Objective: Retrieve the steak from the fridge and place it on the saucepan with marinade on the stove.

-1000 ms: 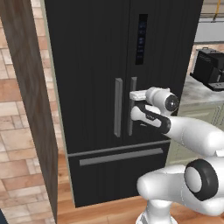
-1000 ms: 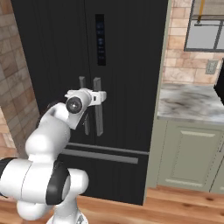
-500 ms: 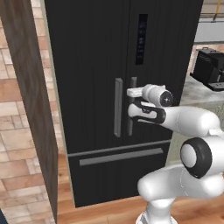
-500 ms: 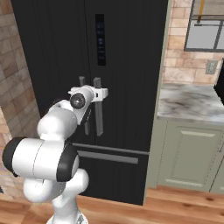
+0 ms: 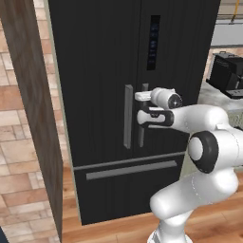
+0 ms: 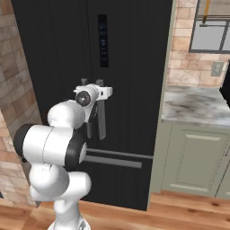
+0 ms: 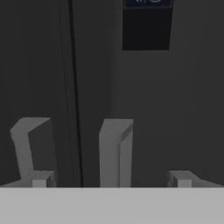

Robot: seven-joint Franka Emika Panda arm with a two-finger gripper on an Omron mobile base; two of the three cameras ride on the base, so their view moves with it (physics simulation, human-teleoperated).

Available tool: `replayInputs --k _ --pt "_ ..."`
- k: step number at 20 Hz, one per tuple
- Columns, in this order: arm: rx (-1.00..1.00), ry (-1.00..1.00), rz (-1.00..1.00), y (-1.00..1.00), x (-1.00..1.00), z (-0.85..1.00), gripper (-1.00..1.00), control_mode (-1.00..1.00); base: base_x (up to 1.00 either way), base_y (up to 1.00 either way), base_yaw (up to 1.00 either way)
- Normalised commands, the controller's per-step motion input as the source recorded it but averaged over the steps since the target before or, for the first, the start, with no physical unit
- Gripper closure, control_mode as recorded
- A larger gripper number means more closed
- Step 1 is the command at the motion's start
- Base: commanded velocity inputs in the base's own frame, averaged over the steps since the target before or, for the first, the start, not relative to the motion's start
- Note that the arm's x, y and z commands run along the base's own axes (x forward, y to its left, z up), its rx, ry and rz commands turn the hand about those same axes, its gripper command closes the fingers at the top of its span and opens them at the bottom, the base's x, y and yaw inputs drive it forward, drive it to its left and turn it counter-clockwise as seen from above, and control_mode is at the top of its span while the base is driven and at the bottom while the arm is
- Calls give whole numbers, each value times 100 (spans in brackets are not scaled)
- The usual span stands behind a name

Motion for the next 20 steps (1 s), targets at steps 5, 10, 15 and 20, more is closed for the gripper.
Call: replayInputs --k 5,10,15,20 --pt "0 0 0 -2 39 -1 -100 -100 0 0 0" --pt "0 0 0 -4 37 -6 -100 -100 0 0 0" --pt "0 3 0 -8 32 -20 -100 -100 0 0 0" --pt "0 3 0 -9 33 -22 -100 -100 0 0 0"
